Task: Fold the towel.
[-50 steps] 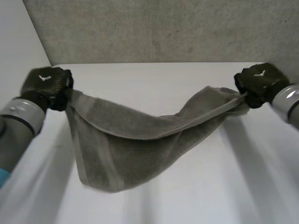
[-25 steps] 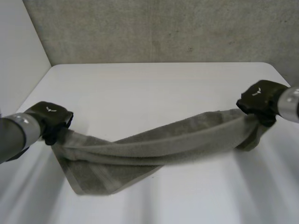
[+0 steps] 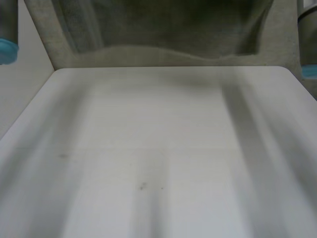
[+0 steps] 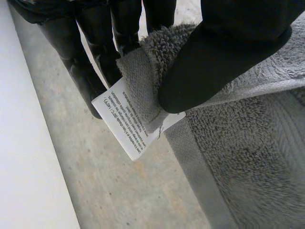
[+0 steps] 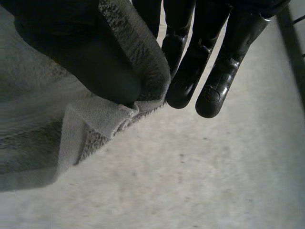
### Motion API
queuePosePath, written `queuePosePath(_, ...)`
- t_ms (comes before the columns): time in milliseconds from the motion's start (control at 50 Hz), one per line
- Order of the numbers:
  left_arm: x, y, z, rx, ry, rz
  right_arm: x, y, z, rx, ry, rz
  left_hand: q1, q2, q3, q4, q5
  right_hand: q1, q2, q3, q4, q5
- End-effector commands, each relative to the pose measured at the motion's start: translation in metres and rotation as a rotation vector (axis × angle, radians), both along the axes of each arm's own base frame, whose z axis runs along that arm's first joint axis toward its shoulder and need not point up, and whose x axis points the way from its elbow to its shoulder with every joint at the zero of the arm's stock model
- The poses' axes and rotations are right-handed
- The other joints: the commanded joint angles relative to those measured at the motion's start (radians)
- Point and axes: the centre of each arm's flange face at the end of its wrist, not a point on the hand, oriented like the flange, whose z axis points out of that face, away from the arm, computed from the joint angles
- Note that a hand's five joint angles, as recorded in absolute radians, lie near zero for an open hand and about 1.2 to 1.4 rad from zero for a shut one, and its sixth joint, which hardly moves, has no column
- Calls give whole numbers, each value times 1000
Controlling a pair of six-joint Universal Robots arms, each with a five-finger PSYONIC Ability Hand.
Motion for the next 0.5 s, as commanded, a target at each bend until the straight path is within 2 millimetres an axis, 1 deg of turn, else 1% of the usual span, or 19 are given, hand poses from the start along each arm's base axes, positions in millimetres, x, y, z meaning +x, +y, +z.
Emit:
queuePosePath(20,0,-3,-105,318,-90,-7,3,4,-63,267,56,102,232,182,180,179,192,425,220,204,203,234)
queuePosePath(40,0,-3,-105,319,-90,-7,6,5,-82,336,87,131,232,182,180,179,192,425,220,204,203,234)
queuePosePath(60,1,0,-130,389,-111,-7,6,5,-82,336,87,132,232,182,180,179,192,425,220,204,203,234)
queuePosePath(80,1,0,-130,390,-111,-7,7,8,-101,412,119,156,232,182,180,179,192,425,220,204,203,234)
queuePosePath(100,2,4,-156,463,-130,-9,7,10,-127,507,147,177,232,182,180,179,192,425,220,204,203,234)
queuePosePath(120,4,9,-181,533,-150,-10,7,10,-127,508,147,178,232,182,180,179,192,425,220,204,203,234)
queuePosePath(140,4,9,-181,533,-150,-10,5,12,-156,611,171,189,232,182,180,179,192,425,220,204,203,234)
queuePosePath(160,7,15,-204,598,-168,-14,4,18,-183,711,195,195,232,182,180,179,192,425,220,204,203,234)
queuePosePath(180,9,22,-224,655,-186,-19,4,18,-184,712,195,195,232,182,180,179,192,425,220,204,203,234)
queuePosePath(200,9,22,-224,655,-187,-19,2,25,-211,813,215,202,232,182,180,179,192,425,220,204,203,234)
queuePosePath(220,11,29,-246,710,-201,-21,2,25,-211,814,215,202,232,182,180,179,192,425,220,204,203,234)
queuePosePath(240,14,35,-265,757,-215,-21,-1,31,-235,901,231,202,232,182,180,179,192,425,220,204,203,234)
queuePosePath(260,14,35,-265,757,-215,-21,-5,37,-256,976,240,196,232,182,180,179,192,425,220,204,203,234)
queuePosePath(280,18,41,-281,798,-227,-20,-5,37,-256,977,240,196,232,182,180,179,192,425,220,204,203,234)
queuePosePath(300,18,41,-281,799,-227,-20,-9,44,-272,1038,253,190,232,182,180,179,192,425,220,204,203,234)
queuePosePath(320,21,47,-292,831,-235,-18,-12,51,-282,1078,266,184,232,182,180,179,192,425,220,204,203,234)
queuePosePath(420,29,58,-304,889,-245,-5,-23,60,-281,1116,283,149,232,182,180,179,192,425,220,204,203,234)
queuePosePath(460,32,60,-302,893,-245,1,-26,64,-271,1117,278,142,232,182,180,179,192,425,220,204,203,234)
queuePosePath(500,41,66,-286,882,-256,24,-28,68,-261,1122,270,141,232,182,180,179,192,425,220,204,203,234)
